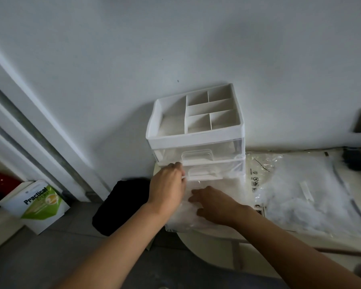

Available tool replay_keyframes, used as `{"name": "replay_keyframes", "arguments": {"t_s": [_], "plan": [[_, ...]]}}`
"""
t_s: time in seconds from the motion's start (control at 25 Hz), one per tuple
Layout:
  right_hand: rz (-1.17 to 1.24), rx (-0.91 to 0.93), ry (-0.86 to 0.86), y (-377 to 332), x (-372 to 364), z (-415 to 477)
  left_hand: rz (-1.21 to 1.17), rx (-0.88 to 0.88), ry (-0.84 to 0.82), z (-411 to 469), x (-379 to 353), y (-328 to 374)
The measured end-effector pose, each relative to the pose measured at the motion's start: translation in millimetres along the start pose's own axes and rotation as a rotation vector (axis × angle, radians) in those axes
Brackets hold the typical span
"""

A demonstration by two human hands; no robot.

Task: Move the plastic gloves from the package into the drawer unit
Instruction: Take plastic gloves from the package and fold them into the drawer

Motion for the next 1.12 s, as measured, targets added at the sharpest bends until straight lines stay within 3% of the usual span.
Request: {"name": "replay_keyframes", "arguments": {"t_s": [0.08, 0.4, 0.52, 0.72, 0.88, 1.04, 1.12], "plan": [[0.067, -0.005, 0.022, -3.3, 0.8, 4.5, -0.076, -0.006, -0.05, -4.8, -6.0, 9.8], [0.106, 0.061, 0.046, -10.6, 0.5, 6.2, -0.088, 0.094, -0.565, -27.0, -101.1, -10.8], [0.026, -0.102, 0.025, 13.2, 2.6, 0.4, -0.004, 0.066, -0.726, -36.3, -122.4, -15.0], [0.008, -0.241, 0.054, 26.8, 11.7, -10.2, -0.011, 0.029, -0.792, -37.1, -136.7, -15.6], [0.234, -0.332, 0.126, 40.2, 13.3, -14.3, -0.035, 0.034, -0.795, -36.3, -136.7, -13.4], [0.42, -0.433, 0.068, 49.5, 16.5, -20.0, 0.008, 0.046, -0.808, -36.4, -136.9, -15.1], [0.506, -0.371, 0.036, 43.8, 37.4, -27.6, 0.007, 0.078, -0.798, -36.1, -134.3, -16.0]]}}
Point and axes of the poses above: each hand's wrist, its own z-axis towards the middle knuckle, its own x-axis out of the back of the hand, y = z × x, the point moved 10 cm from there along z, towards the middle knuckle, and after that the axes turned 5 degrees about y, right-handed, at the moved point
